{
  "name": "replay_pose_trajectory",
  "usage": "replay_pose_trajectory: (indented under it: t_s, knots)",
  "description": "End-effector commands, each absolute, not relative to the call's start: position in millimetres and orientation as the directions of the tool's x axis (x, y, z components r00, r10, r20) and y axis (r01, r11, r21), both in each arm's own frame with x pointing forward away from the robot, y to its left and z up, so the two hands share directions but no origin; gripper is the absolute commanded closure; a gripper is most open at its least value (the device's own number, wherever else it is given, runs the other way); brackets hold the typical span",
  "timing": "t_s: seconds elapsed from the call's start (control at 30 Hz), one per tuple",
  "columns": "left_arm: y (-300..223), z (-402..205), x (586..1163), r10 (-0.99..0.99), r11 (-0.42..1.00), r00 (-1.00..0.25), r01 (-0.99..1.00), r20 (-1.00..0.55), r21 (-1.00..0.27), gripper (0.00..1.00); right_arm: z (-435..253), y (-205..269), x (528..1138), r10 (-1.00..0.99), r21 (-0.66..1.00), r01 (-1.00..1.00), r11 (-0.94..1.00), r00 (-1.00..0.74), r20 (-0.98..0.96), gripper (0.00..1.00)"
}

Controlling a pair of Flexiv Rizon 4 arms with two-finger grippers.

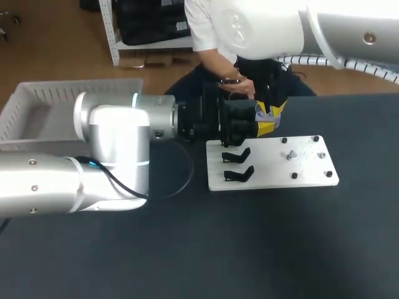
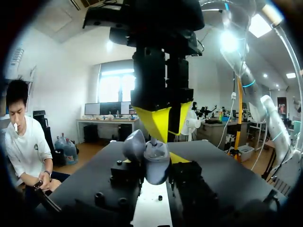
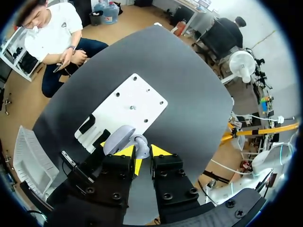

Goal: Pick up each earbud case from the left stands, insert the matching earbuds, close the lid, and place the case in the box.

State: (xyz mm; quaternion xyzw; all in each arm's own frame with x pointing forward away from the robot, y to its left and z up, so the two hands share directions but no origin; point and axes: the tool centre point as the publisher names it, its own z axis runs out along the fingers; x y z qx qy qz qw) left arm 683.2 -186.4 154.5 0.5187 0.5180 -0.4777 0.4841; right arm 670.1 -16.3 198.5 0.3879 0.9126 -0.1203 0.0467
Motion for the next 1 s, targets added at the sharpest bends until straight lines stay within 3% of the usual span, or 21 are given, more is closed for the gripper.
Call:
replay_pose_trajectory:
  t_s: [0.03,0.87,1.0]
  knots:
    - [-186.3,153.3,682.5,0.068,0.011,0.012,1.0,-0.998,0.013,1.0,197.3,-14.5,673.0,0.697,-0.191,0.719,0.668,-0.695,-0.177,1.0]
    - [-186.3,153.3,682.5,0.068,0.011,0.012,1.0,-0.998,0.013,1.0,187.3,-15.0,671.7,0.692,-0.213,0.709,0.672,-0.704,-0.159,1.0]
    - [-186.3,153.3,682.5,0.068,0.011,0.012,1.0,-0.998,0.013,1.0,189.6,-15.1,671.4,0.693,-0.208,0.71,0.672,-0.703,-0.161,0.62]
